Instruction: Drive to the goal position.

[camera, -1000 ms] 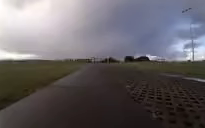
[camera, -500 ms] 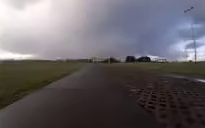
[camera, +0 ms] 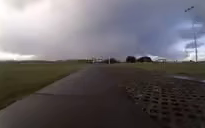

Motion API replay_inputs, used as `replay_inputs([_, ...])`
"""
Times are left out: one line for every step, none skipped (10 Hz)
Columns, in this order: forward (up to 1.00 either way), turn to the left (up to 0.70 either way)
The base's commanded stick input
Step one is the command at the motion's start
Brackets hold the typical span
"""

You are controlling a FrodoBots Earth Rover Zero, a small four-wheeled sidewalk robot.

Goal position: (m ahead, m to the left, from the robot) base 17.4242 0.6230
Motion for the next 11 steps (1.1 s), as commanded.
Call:
replay_inputs([0.70, 0.14])
replay_inputs([0.70, 0.14])
replay_inputs([0.70, 0.14])
replay_inputs([0.70, 0.14])
replay_inputs([0.70, 0.14])
replay_inputs([0.70, 0.09])
replay_inputs([0.70, 0.00])
replay_inputs([0.70, 0.00])
replay_inputs([0.70, 0.00])
replay_inputs([0.70, 0.00])
replay_inputs([0.70, 0.00])
